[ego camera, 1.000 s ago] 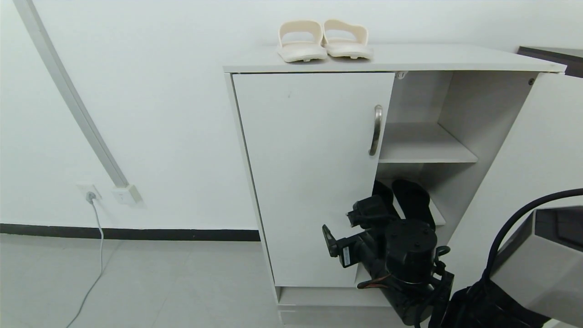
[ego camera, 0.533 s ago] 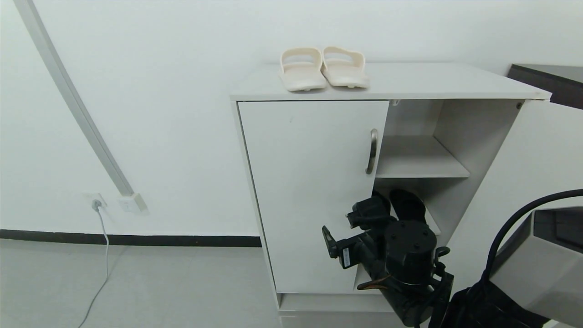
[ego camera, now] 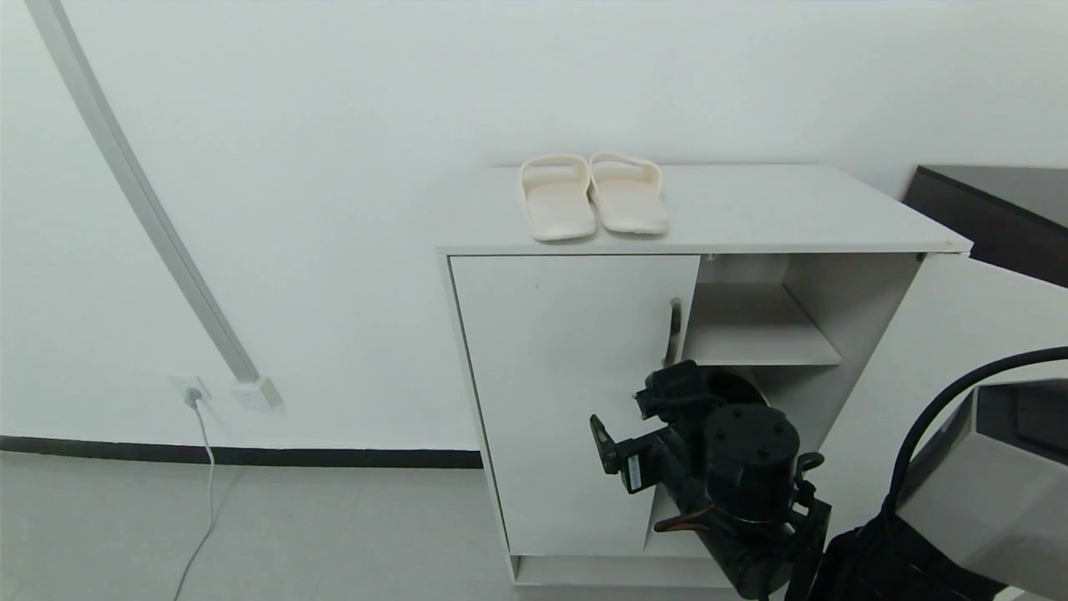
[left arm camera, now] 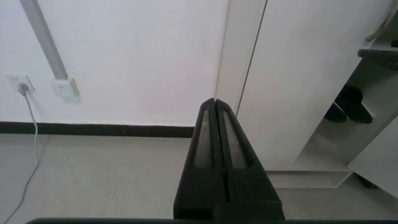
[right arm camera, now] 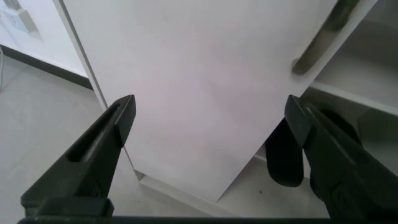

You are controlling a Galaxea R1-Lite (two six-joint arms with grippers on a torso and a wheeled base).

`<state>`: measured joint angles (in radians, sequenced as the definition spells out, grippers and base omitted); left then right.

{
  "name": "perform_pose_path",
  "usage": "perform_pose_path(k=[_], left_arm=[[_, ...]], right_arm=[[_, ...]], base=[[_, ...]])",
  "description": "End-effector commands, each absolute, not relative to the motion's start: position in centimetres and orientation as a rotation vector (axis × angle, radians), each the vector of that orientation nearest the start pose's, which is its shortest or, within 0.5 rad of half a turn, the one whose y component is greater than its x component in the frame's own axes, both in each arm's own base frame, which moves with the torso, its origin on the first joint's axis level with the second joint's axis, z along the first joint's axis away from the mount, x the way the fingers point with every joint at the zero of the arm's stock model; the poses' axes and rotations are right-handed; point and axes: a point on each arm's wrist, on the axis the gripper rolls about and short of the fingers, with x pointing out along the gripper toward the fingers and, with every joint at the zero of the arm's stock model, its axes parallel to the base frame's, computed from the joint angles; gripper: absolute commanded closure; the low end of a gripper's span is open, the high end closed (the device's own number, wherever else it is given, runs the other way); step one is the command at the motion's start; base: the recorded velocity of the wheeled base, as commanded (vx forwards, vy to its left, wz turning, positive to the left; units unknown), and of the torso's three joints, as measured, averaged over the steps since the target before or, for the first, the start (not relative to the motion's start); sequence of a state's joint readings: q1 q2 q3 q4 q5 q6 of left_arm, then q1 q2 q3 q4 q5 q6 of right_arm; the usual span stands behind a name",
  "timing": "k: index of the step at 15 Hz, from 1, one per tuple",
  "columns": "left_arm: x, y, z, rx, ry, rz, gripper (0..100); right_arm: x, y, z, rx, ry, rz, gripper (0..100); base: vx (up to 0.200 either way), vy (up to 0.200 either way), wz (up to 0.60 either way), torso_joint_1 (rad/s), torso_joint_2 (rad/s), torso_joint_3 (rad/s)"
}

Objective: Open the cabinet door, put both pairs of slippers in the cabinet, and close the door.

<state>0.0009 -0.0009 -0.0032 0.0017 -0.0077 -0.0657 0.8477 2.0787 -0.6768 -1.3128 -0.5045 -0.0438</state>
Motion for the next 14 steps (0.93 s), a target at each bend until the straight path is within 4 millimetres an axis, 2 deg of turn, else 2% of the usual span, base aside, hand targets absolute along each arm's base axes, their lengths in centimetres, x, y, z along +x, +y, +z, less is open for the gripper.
perform_pose_path(k=[1, 14], left_arm=[[-2.3, -0.02, 7.62, -0.066, -0.001, -0.006, 100], [-2.3, -0.02, 7.62, -0.067, -0.001, -0.006, 100]], right_arm=[[23.89, 25.53, 9.3, -0.101, 0.063, 0.347, 0], [23.76, 25.54, 9.36, -0.1, 0.062, 0.348, 0]], base=[[0.0, 0.0, 0.0, 0.163, -0.48, -0.315], [0.0, 0.0, 0.0, 0.211, -0.53, -0.316]])
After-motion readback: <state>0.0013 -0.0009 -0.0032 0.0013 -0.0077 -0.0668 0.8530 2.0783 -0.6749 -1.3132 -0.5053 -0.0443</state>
